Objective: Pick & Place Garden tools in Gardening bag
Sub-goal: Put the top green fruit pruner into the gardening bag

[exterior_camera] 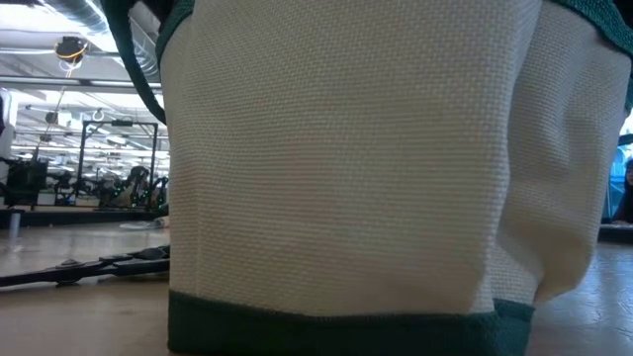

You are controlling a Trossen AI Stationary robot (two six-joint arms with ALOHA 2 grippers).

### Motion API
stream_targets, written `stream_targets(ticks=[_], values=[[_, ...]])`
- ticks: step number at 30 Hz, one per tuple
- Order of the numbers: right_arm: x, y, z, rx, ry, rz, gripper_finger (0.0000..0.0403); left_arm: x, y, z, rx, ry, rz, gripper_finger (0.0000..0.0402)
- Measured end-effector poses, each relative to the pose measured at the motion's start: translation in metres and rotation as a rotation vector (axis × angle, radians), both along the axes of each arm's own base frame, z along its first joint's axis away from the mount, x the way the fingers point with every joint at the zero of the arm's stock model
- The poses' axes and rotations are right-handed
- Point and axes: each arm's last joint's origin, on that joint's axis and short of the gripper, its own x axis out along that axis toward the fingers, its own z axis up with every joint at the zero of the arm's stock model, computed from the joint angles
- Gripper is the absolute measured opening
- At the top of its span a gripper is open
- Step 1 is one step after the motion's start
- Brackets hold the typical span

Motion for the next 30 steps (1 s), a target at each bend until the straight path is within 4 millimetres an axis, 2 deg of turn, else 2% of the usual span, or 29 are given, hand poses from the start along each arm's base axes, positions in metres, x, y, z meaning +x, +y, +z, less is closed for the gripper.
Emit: stream_targets(ticks=[3,6,11,14,16,19,23,30], values=[[0.008,0.002,-0.008,-0.089,0.028,0.151,0.0116,-0.002,-0.004,-0.002,-0.006,-0.064,0.021,0.0005],[0.018,0.006,-0.019,-0.162,0.048,0.208,0.0119,-0.004,-0.008,-0.003,0.0,-0.073,0.02,0.0003],[0.033,0.007,-0.039,-0.316,0.064,0.104,0.0138,-0.004,-0.009,-0.003,-0.001,-0.072,0.017,0.0002],[0.043,0.004,-0.052,-0.338,0.106,0.07,0.0155,-0.004,-0.009,-0.003,-0.002,-0.071,0.017,0.0004],[0.049,0.001,-0.061,-0.306,0.125,0.022,0.017,-0.005,-0.009,-0.003,-0.004,-0.067,0.02,0.0003],[0.056,-0.008,-0.07,-0.17,0.176,-0.163,0.0194,-0.005,-0.009,-0.003,-0.005,-0.067,0.02,0.0001],[0.061,-0.02,-0.072,-0.072,0.201,-0.317,0.0221,-0.005,-0.01,-0.003,-0.011,-0.067,0.021,0.0004],[0.066,-0.046,-0.07,0.051,0.24,-0.397,0.0258,-0.005,-0.012,-0.003,-0.015,-0.067,0.016,0.0002]])
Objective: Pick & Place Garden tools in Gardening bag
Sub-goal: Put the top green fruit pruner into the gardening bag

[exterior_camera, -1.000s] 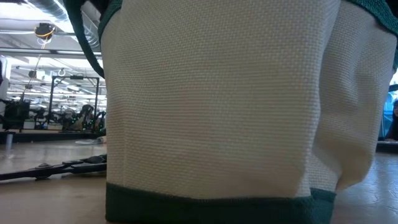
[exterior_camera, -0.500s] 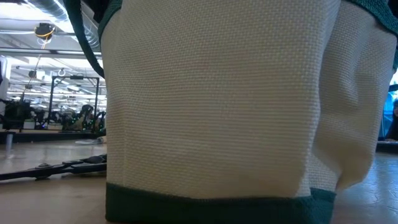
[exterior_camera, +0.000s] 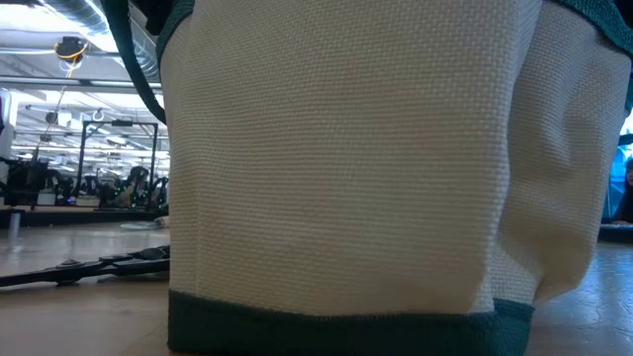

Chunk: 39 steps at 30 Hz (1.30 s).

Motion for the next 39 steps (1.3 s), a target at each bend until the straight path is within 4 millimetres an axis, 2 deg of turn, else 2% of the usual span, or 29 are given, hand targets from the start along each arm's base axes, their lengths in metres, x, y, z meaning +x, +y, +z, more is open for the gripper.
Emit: stream_targets(ticks=[8,14,20,31,39], values=[[0.008,-0.02,0.0,0.149,-0.045,0.051,0.028,0.0,0.0,0.0,0.001,0.001,0.0,0.0005],[0.008,-0.019,0.0,0.124,-0.039,0.155,0.0282,0.0,-0.001,0.0,-0.001,0.001,-0.007,0.0001],[0.007,-0.021,-0.001,0.047,-0.02,0.135,0.0276,0.0,-0.002,0.0,0.0,0.002,-0.011,0.0005],[0.018,-0.02,-0.032,0.063,0.079,0.221,0.0228,0.0,-0.002,0.0,-0.007,0.001,-0.006,0.0005],[0.024,-0.019,-0.046,0.064,0.099,0.223,0.0218,-0.001,-0.006,0.0,-0.011,0.001,-0.014,0.0002]])
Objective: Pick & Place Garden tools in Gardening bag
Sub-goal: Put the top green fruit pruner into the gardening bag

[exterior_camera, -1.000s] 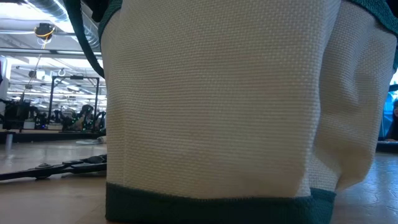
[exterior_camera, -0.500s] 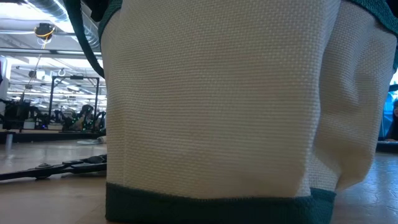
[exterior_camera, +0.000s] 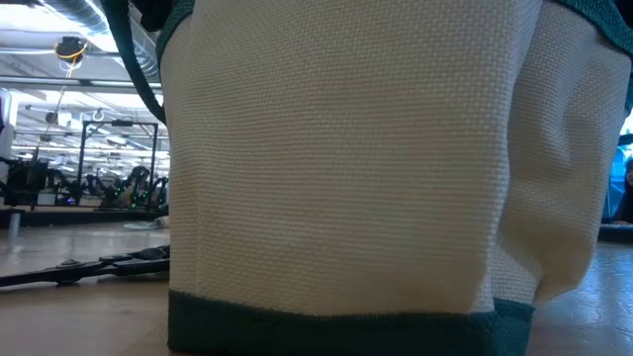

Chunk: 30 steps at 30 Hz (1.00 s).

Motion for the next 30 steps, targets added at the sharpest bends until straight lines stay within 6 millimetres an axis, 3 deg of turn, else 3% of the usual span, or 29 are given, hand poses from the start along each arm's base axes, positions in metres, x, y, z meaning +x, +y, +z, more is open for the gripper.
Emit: stream_targets(ticks=[7,11,20,24,30], values=[[0.004,0.0,-0.013,0.001,0.044,-0.018,0.0214,0.0,0.0,0.0,-0.002,-0.002,0.009,0.0003],[0.004,0.0,-0.014,0.011,0.044,-0.053,0.0189,0.0,0.0,0.0,-0.002,-0.003,0.009,0.0001],[0.005,0.0,-0.013,0.085,0.048,-0.063,0.0021,0.0,0.002,0.001,0.037,-0.015,0.055,0.0003],[-0.001,0.001,-0.003,0.08,0.107,-0.06,0.0022,0.0,0.002,0.001,0.063,-0.023,0.084,0.0001],[-0.007,-0.005,0.029,0.069,0.094,-0.087,0.0022,0.0,0.002,0.001,0.09,-0.032,0.109,0.0005]])
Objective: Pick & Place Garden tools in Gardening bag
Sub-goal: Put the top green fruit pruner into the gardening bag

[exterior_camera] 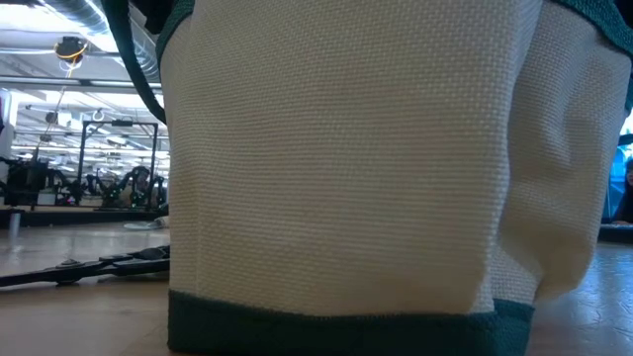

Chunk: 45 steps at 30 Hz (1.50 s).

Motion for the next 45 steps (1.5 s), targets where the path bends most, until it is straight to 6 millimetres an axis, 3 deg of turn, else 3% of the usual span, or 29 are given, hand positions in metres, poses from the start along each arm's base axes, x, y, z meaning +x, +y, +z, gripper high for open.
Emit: stream_targets(ticks=[7,12,16,23,30,35,38,41,45], values=[[-0.004,-0.004,0.039,0.024,-0.095,-0.02,0.0022,0.0,0.001,0.001,0.029,-0.006,0.007,0.0001],[-0.005,-0.003,0.076,0.071,-0.212,-0.027,0.0022,0.002,0.0,0.003,0.074,-0.021,-0.019,0.0005],[-0.004,-0.002,0.111,0.11,-0.314,-0.037,0.0022,0.008,-0.002,0.015,0.141,-0.134,-0.065,0.0003],[-0.005,0.001,0.174,0.229,-0.459,-0.019,0.0022,0.026,-0.012,0.079,0.412,-0.371,-0.179,0.0003],[-0.015,0.002,0.223,0.288,-0.539,0.002,0.0022,0.032,-0.021,0.155,0.829,-0.197,-0.259,0.0003],[-0.021,0.002,0.233,0.288,-0.536,0.001,0.0022,0.041,-0.027,0.193,1.08,-0.088,-0.36,0.0004],[-0.022,0.002,0.233,0.292,-0.529,-0.002,0.0022,0.054,-0.034,0.206,1.235,-0.038,-0.445,0.0005],[-0.021,0.002,0.232,0.301,-0.525,-0.002,0.0022,0.071,-0.042,0.204,1.368,0.073,-0.547,0.0017],[-0.019,0.002,0.232,0.332,-0.532,-0.001,0.0022,0.098,-0.05,0.184,1.542,0.3,-0.676,0.0057]])
